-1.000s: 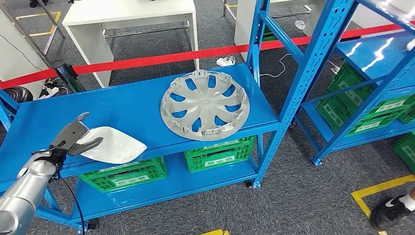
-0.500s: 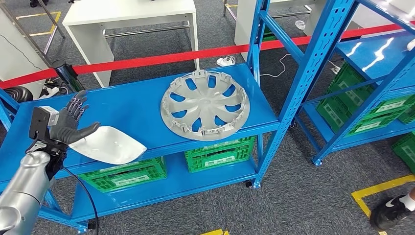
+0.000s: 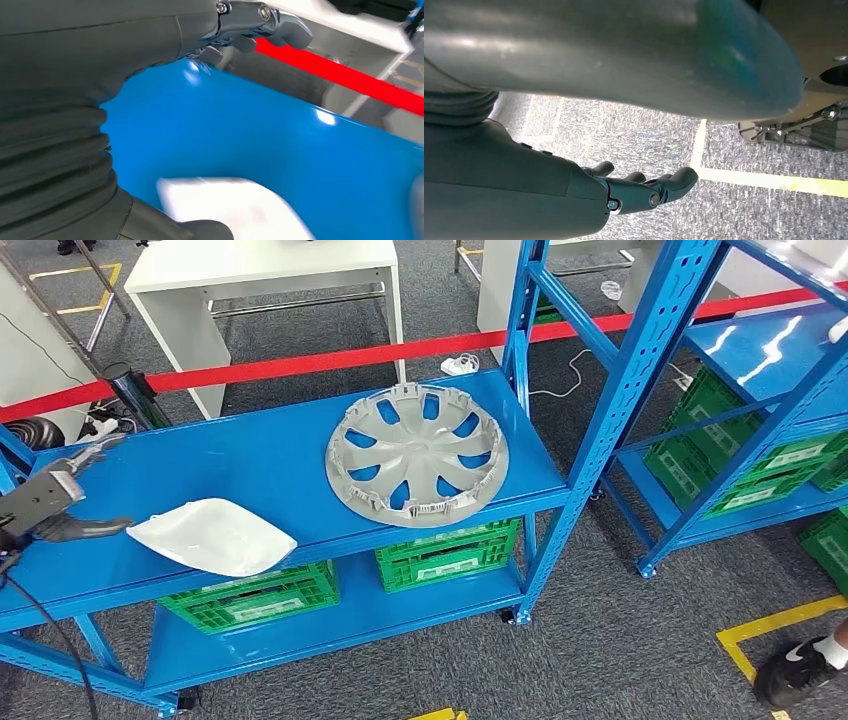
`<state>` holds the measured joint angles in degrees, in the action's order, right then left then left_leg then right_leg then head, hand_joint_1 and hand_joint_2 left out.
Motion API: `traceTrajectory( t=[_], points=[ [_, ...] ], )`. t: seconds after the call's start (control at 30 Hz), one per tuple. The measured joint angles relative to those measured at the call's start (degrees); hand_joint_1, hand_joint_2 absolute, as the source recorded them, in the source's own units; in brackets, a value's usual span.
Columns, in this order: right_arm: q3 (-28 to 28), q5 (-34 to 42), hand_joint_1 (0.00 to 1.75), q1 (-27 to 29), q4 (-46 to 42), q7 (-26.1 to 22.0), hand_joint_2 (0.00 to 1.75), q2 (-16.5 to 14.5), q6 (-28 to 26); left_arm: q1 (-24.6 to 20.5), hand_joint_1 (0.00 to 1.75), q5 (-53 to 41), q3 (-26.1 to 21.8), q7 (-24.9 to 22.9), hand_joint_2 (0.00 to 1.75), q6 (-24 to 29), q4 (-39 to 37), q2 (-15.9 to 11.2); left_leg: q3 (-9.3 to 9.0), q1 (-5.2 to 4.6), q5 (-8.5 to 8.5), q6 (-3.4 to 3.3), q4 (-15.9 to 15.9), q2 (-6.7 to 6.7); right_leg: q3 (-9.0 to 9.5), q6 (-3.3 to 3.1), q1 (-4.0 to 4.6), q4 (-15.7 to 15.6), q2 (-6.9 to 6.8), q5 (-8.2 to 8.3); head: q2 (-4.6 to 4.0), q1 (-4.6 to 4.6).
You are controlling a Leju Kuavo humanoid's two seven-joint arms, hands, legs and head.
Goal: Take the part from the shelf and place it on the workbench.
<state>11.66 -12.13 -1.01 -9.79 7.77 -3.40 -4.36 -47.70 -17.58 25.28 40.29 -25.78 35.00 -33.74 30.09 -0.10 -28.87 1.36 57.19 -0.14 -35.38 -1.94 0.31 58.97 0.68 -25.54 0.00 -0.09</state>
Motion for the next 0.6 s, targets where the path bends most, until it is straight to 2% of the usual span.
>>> traceTrajectory(
  t=[0.2, 0.33, 0.5, 0.6],
  points=[
    [0.02, -1.34, 0.00, 0.13, 0.00, -0.17, 0.00, 0.07, 0.09, -2.75, 0.00, 1.42, 9.32, 0.00, 1.75, -6.03, 6.34, -12.86, -0.02, 0.05, -0.06, 0.09, 0.00, 0.19, -0.09, -0.05, 0.05, 0.00, 0.23, -0.02, 0.00, -0.01],
    [0.01, -2.21, 0.00, 0.12, 0.00, -0.84, 0.00, 0.08, 0.24, -3.62, 0.00, 2.73, 14.00, -0.02, 1.75, -9.03, 10.96, -20.15, -0.07, 0.05, -0.08, 0.12, -0.01, 0.22, -0.10, -0.06, 0.05, -0.01, 0.27, -0.03, 0.00, 0.00],
    [0.01, -2.45, 0.00, 0.06, 0.00, -1.44, 0.00, 0.08, 0.24, -3.25, 0.00, 4.21, 17.39, -0.10, 1.75, -10.13, 16.91, -26.70, -0.08, 0.05, -0.10, 0.13, -0.01, 0.12, -0.04, -0.08, 0.06, -0.04, 0.18, -0.08, 0.00, -0.01],
    [0.01, -2.46, 0.00, -0.01, 0.00, -1.45, 0.00, 0.08, 0.13, -1.94, 0.00, 4.81, 18.77, -0.57, 1.75, -8.72, 20.78, -28.94, -0.12, 0.05, -0.10, 0.13, 0.00, 0.03, 0.03, -0.08, 0.04, -0.04, 0.09, -0.09, 0.00, -0.01]
  ],
)
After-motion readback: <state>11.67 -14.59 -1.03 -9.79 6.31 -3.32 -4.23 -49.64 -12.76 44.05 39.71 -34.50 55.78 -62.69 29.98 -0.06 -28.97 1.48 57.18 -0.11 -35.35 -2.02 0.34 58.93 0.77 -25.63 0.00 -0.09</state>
